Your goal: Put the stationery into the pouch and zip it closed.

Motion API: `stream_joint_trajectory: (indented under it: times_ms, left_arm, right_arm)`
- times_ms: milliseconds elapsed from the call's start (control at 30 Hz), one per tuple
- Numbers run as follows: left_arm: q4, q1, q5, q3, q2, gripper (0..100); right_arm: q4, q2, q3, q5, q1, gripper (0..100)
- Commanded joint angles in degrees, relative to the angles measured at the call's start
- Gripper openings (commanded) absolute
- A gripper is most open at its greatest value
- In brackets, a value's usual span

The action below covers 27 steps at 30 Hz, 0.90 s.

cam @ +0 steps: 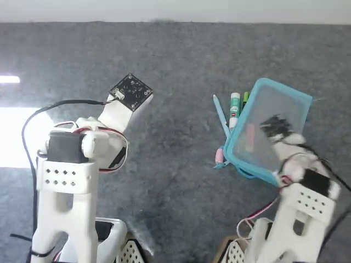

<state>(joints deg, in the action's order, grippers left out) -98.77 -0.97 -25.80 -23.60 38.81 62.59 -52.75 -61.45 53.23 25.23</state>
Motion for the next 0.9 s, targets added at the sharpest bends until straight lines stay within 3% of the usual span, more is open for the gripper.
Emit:
stream_joint_trajectory:
  times_ms: [0, 267, 433, 567, 667, 867]
  left_arm:
    - [-1.5, -0.3, -0.4, 0.2, 1.4, 1]
    - [-1.4, -0.5, -0.4, 0.2, 1.4, 1]
    - [-1.5, -0.4, -0.4, 0.2, 1.4, 1]
    - [-1.5, -0.5, -0.4, 0.2, 1.4, 1]
    - [-1.4, -0.5, -0.4, 0.2, 1.4, 1]
    - [-1.3, -0.4, -0.3, -1.7, 1.4, 1]
  right_arm:
    - [0.7, -1.0, 5.3, -0.6, 6.8, 0.7]
    - [9.7, -1.5, 6.3, -14.3, 8.0, 0.9]
    - [20.9, -3.2, 5.9, -9.5, -7.3, 0.9]
    - [22.3, -12.8, 4.3, -9.3, -14.9, 2.7]
    - [22.2, -17.2, 2.3, -8.3, -17.1, 13.3]
    - [23.3, -13.9, -0.4, 7.5, -19.4, 29.4]
